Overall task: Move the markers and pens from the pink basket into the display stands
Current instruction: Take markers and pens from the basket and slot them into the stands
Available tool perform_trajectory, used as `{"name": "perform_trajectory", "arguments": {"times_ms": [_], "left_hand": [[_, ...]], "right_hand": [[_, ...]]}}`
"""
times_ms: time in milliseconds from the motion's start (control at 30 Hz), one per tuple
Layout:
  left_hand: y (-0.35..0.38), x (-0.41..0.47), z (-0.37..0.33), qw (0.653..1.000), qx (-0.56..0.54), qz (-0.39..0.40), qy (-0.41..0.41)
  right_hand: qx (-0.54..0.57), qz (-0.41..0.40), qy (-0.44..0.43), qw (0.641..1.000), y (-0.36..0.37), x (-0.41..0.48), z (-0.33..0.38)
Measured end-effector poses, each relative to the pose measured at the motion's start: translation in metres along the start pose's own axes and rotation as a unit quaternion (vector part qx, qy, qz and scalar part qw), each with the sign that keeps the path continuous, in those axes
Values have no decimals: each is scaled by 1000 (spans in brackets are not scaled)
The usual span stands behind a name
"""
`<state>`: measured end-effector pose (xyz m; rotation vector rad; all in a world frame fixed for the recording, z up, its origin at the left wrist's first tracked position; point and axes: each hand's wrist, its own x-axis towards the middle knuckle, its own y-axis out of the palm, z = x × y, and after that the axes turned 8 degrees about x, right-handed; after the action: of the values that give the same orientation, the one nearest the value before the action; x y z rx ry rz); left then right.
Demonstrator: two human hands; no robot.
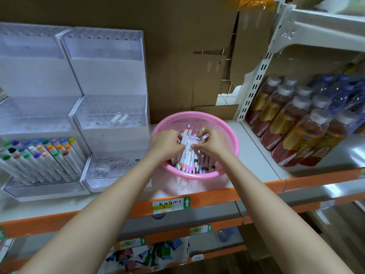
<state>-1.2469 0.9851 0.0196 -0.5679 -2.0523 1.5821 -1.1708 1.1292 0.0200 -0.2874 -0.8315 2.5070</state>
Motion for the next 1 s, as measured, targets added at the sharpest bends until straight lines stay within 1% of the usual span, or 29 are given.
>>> {"name": "perform_trajectory", "arguments": {"times_ms": [100, 267, 367, 500, 667, 833, 1000], "left_hand": [[-2, 0, -1, 1000, -2, 3, -1], [-5, -1, -3, 1000, -5, 8, 4], [-6, -1, -3, 1000, -3, 8, 4], [-6, -1, -2, 1000, 9, 6, 8], [-6, -1, -2, 1000, 5, 8, 8], [-6, -1, -2, 1000, -1, 11, 7], [-4, -1, 0, 1000, -5, 9, 8]], "right_hand": [[-52, 21, -6, 998, 0, 0, 4], [-75, 58, 13, 995, -5, -4, 12], [-132, 71, 22, 988, -6, -6, 22], [-208, 58, 28, 976, 3, -7, 33], [-269, 36, 22, 962, 13, -8, 38], [-284, 44, 17, 958, 14, -7, 37], [-228, 30, 23, 973, 10, -5, 36]]}}
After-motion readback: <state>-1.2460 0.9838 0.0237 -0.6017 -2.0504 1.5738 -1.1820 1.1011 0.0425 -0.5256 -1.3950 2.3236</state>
